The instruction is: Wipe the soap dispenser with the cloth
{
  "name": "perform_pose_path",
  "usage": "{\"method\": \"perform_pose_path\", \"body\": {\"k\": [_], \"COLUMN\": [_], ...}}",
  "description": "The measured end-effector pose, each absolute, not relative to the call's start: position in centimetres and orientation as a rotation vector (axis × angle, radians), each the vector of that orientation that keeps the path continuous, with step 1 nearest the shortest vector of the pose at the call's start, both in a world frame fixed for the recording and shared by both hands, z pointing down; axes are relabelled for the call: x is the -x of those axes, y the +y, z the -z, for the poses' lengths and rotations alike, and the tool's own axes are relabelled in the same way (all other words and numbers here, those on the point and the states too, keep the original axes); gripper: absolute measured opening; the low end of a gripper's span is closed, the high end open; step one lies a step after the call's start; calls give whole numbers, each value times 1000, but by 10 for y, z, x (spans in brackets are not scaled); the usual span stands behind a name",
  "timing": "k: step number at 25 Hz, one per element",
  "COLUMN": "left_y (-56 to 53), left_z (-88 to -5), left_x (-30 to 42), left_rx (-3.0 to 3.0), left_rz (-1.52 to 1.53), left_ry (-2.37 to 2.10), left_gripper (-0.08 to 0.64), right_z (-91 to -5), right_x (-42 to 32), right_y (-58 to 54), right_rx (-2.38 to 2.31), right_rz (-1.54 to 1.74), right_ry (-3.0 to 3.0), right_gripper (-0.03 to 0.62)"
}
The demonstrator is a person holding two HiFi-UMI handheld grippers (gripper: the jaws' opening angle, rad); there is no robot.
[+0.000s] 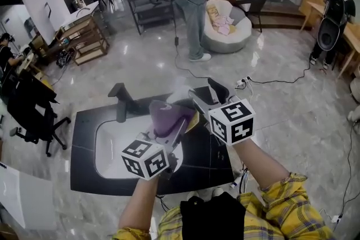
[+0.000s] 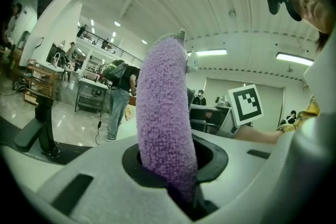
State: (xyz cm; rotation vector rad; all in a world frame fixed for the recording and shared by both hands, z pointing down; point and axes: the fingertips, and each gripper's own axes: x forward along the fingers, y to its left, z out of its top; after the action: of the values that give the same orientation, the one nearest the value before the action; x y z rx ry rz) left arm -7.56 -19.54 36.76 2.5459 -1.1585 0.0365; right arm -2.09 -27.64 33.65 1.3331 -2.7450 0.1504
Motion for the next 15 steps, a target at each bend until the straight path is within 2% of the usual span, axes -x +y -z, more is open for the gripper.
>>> {"method": "perform_pose_path", "body": {"k": [7,15], "left_y": [-216,-226], "left_z": [-397,-447], "left_x": [57,47], "left_rx": [-2395,-2242], "left_rz": [-131,-174], "left_ry": [-1280,-1304], "left_gripper": [57,57], "right_z": [-338,-359], "right_x": [-31,-43], "right_y": [-279,-277], "right_rx": [-1413,-1371], "right_rz": [-204,-251], "right_ry": [-2743,-2741], "right_gripper": [268,268]}}
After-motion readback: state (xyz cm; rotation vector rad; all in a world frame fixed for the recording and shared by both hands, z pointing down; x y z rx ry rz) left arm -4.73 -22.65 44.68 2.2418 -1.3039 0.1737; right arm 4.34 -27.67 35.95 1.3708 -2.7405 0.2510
